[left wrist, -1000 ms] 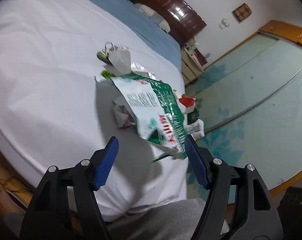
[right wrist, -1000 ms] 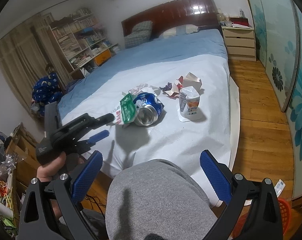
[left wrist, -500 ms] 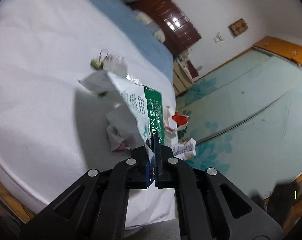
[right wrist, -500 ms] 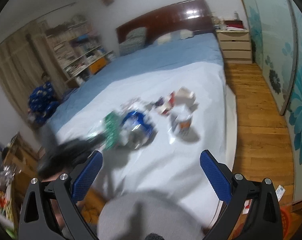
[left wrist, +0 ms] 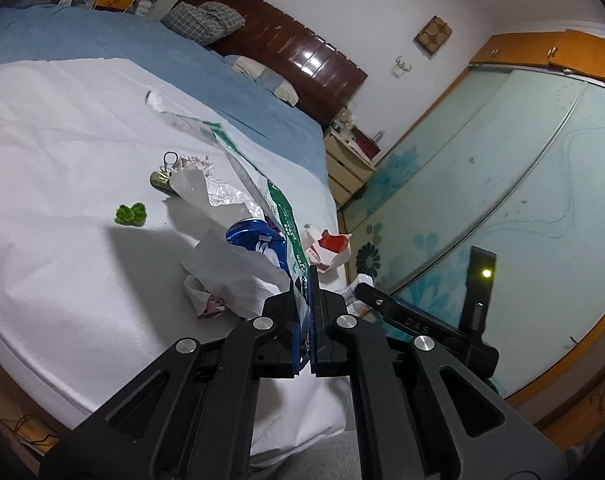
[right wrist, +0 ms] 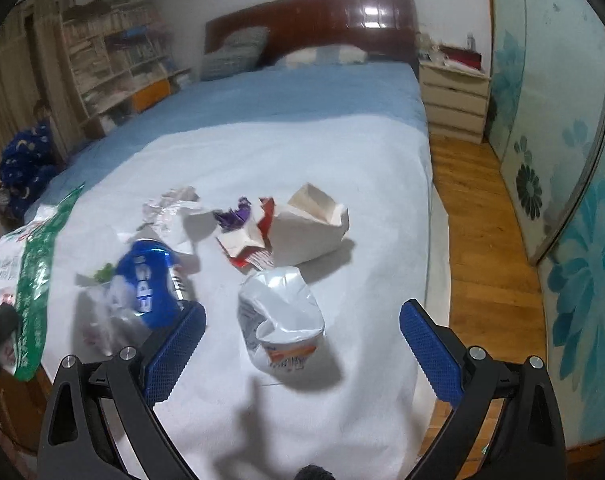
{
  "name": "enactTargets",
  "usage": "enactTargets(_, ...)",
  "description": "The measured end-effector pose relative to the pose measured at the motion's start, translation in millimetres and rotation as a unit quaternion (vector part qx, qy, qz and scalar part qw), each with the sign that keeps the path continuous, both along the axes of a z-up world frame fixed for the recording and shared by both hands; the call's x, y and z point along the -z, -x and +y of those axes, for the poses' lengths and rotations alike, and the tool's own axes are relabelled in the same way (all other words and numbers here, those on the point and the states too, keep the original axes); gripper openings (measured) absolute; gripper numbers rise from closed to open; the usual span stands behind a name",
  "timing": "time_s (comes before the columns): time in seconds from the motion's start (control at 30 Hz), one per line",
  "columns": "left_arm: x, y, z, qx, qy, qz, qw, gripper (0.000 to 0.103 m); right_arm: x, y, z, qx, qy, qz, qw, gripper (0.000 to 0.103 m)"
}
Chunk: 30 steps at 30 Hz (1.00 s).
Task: Collect trash
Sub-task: 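Grasp the white yogurt cup with the right gripper while the left gripper holds the carton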
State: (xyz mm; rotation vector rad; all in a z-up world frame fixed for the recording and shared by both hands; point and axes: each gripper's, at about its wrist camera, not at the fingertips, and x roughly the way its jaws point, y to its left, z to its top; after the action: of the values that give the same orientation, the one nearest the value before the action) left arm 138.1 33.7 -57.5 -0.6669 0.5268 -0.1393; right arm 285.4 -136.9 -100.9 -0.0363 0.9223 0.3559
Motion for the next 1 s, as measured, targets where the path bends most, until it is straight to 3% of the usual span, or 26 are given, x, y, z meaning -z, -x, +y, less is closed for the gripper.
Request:
enactTargets(0.03, 0.9, 0.5, -0.6, 0.000, 0.000, 0.001, 1.0000, 0.002, 3.3, -2.2, 0.6, -0.003, -0.008, 0.008, 1.000, 0.092)
enactTargets(0.1, 3.9, 1.2, -1.8, 0.003, -0.002, 0.001, 1.0000, 0.002, 8.0, -3.5, 3.2, -0.009, 0.002, 0.009, 1.000, 0.070)
enactTargets(0.23, 2.8, -0.6, -8.4, 0.011, -0.009, -0.001, 0.9999, 0.002, 13.9, -5.2, 3.8, -0.021, -0.005, 0.021, 1.000, 0.048)
enactTargets(0.43, -0.6, 2.0, -16.8, 0.013, -0.027, 0.005, 0.9995, 0.002, 9.1, -1.9, -7.6, -0.020, -0.030, 0.029, 0.999, 0.048)
enactTargets(0.6, -28.0, 5.2, -46.5, 0.004, -0.093, 0.027, 0.9953, 0.002, -23.6, 19.6, -36.2, -0.023, -0.064, 0.015, 0.998, 0.048)
enactTargets(0.8, -76.6, 7.6, -104.7, 0.028, -0.151, 0.013, 0.9881, 0.002, -86.9, 65.4, -109.7, -0.019, -0.083, -0.020, 0.996, 0.048)
enactTargets(1.0, -106.4, 10.4, -175.4, 0.089, -0.172, -0.001, 0.9812, 0.002, -132.9, 112.5, -204.1, 0.013, -0.071, -0.043, 0.996, 0.048)
